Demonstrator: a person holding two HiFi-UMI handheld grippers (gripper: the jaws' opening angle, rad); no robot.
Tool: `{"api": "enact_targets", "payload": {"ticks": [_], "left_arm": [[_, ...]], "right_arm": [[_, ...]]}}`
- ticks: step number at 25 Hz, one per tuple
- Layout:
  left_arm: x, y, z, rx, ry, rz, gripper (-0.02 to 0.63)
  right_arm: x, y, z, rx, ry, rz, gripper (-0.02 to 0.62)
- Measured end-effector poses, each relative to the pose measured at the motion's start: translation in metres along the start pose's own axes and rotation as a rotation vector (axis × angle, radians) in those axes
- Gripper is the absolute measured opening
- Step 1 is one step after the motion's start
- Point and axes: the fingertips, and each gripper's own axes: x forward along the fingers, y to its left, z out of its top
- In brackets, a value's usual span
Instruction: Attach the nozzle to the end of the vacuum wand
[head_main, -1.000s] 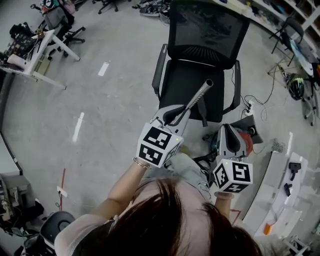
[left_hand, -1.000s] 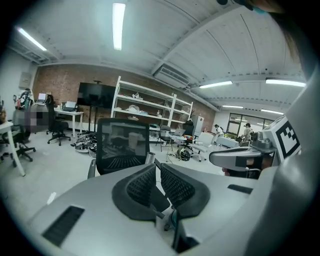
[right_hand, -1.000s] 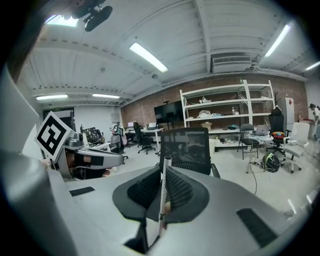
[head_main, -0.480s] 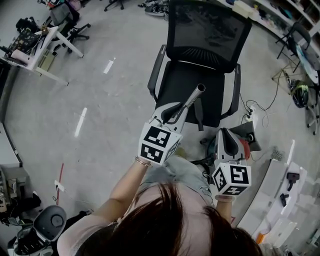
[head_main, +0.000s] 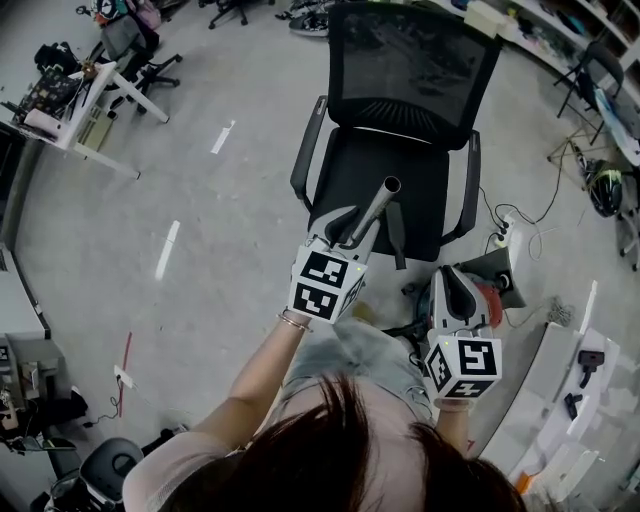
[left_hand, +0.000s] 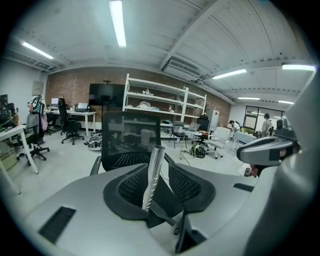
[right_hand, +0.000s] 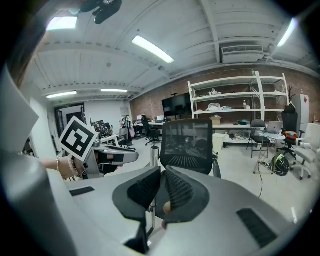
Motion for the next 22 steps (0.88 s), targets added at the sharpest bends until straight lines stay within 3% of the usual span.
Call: {"api": "enact_targets", "payload": {"ticks": [12, 22], "left_arm": [[0.043, 0.011, -0.022, 0.027, 0.049, 0.044, 0.155], [0.076, 0.012, -0.033, 0.044, 0.090, 0.029, 0.164]], "right_arm": [[0.001, -0.015, -0.021, 0.018, 0.041, -0.017, 0.028], [0.002, -0.028, -0.033, 0.046, 0.067, -0.055, 0.028]]}}
